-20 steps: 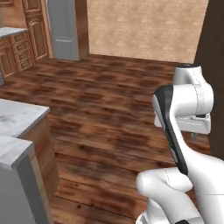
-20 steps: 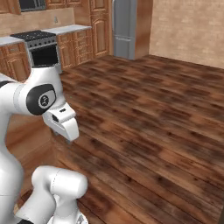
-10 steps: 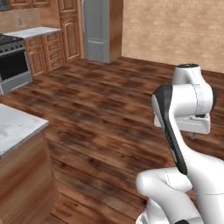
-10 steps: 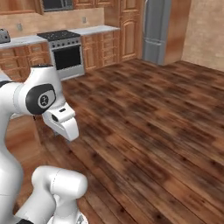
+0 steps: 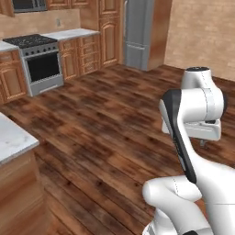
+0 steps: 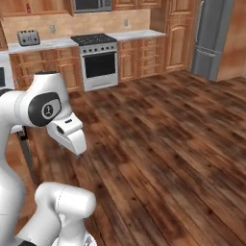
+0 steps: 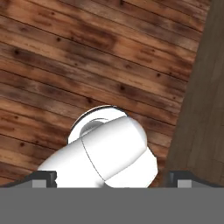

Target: Move the hot dog bun to the plate on the dining table and place the condiment next to that plate. Then navigate to the fridge and take the sausage and place it on the plate as well.

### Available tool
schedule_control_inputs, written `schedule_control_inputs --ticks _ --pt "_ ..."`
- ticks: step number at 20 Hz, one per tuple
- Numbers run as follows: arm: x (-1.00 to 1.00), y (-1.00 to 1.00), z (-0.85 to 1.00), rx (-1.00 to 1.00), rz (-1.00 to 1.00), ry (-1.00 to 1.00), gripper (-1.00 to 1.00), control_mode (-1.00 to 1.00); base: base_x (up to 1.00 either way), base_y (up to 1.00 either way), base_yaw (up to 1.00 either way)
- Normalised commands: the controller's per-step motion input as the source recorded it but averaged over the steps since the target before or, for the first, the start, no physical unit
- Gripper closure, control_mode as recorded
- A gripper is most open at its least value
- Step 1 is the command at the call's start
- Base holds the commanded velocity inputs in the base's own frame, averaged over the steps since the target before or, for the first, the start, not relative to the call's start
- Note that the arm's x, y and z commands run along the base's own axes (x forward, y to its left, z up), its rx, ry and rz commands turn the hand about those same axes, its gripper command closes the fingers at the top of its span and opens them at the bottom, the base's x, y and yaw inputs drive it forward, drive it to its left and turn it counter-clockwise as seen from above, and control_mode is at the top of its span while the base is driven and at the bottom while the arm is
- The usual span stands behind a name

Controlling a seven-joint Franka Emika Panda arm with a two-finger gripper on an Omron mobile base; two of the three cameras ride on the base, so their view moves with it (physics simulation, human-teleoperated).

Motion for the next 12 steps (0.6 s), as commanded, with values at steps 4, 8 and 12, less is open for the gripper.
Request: schedule_control_inputs --ticks 4,8,12 --pt "0.0 0.0 0.0 0.0 0.0 0.0 -1.0 1.0 1.0 -0.51 0.47" --pt "0.0 0.0 0.0 0.0 0.0 0.0 -1.0 1.0 1.0 -0.47 0.48" --pt "0.0 0.0 0.0 0.0 0.0 0.0 -1.0 1.0 1.0 -0.42 0.48"
